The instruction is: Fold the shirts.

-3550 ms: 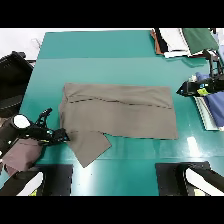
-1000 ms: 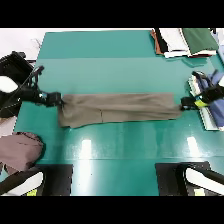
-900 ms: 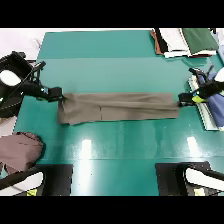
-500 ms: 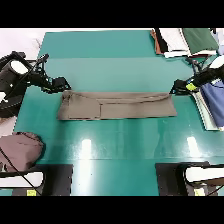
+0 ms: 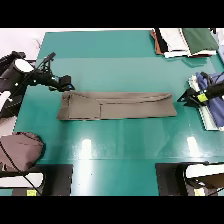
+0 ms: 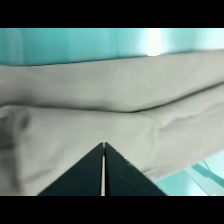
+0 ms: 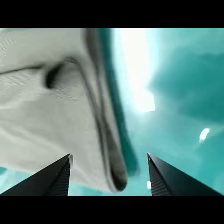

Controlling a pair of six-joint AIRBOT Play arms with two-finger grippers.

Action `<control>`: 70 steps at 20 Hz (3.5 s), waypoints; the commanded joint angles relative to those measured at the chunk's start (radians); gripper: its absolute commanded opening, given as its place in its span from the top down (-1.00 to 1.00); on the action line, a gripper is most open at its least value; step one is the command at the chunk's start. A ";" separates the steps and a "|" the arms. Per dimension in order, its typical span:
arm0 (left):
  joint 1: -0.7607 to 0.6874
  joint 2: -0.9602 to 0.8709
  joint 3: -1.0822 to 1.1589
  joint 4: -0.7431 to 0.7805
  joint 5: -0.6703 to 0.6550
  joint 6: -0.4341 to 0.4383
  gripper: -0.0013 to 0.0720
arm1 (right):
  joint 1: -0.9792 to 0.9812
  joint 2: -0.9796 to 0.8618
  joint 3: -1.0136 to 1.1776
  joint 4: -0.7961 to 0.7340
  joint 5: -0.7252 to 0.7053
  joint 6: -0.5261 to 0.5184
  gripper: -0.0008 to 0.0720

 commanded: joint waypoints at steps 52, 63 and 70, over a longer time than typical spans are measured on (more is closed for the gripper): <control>-0.047 0.051 0.483 0.329 -0.058 -0.098 0.90 | 0.837 -0.043 0.297 0.066 -0.291 0.079 0.08; -0.164 0.011 0.477 0.325 -0.039 -0.073 0.89 | 0.782 -0.275 0.125 0.499 -0.324 0.031 -0.58; -0.172 0.011 0.477 0.250 -0.030 -0.073 0.90 | 0.958 -0.423 0.377 0.483 -0.343 0.011 0.93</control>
